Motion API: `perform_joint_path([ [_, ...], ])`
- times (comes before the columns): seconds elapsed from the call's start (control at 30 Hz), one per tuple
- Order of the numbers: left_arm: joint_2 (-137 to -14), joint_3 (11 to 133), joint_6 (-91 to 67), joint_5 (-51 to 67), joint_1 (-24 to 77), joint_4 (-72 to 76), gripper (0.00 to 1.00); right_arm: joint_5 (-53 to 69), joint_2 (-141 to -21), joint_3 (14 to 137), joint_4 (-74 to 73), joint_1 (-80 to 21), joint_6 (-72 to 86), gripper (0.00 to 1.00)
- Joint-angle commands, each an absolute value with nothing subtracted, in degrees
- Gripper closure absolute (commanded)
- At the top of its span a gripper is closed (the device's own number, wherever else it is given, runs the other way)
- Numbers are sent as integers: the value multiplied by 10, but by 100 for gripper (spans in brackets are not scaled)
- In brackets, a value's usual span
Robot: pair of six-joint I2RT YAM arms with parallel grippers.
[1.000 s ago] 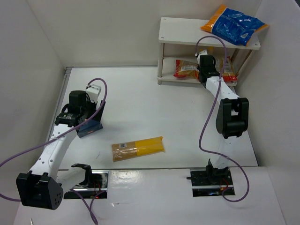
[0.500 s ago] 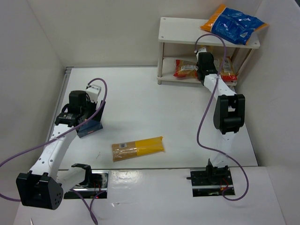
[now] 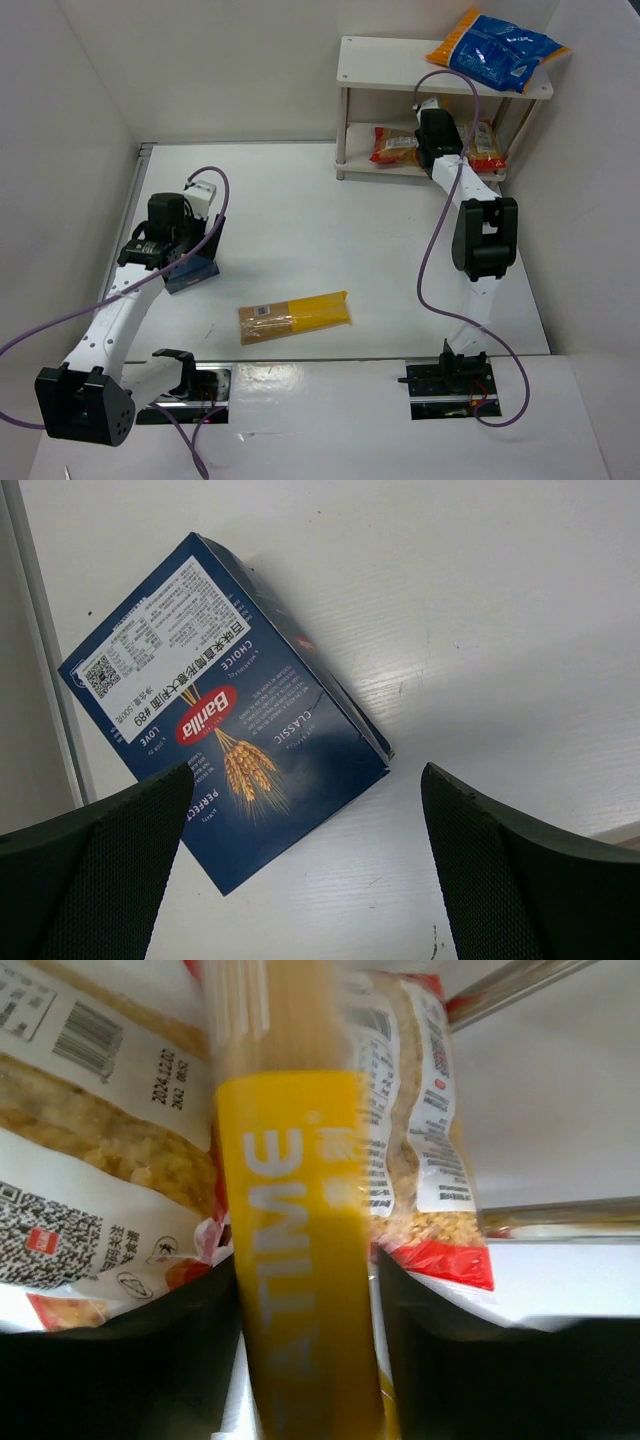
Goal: Place and organize the pasta boxes and bags onto the shelf
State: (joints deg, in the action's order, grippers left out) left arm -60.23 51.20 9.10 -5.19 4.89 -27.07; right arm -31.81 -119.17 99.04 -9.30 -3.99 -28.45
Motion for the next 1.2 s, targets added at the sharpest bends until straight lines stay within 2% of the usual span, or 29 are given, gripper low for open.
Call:
perform_joint_path([
  [0.0,-604,513,101,-52,45,-266,0,-350,-1179,1028,-5,-42,-274,35],
  [0.07,-604,513,101,-52,45,-266,0,-350,-1173,1022,1,-42,-274,24],
  [0.13,-604,513,101,-52,45,-266,0,-350,-1168,1015,7,-42,-274,20],
  [0.53,-604,513,101,-52,45,-266,0,-324,-1133,985,-27,-42,-253,15],
  [0.9,-599,513,101,-47,45,-266,0,-229,-931,861,-127,-86,-210,9],
  [1.17,-588,519,101,-35,45,-277,0,-108,-813,752,-252,-92,-156,2],
])
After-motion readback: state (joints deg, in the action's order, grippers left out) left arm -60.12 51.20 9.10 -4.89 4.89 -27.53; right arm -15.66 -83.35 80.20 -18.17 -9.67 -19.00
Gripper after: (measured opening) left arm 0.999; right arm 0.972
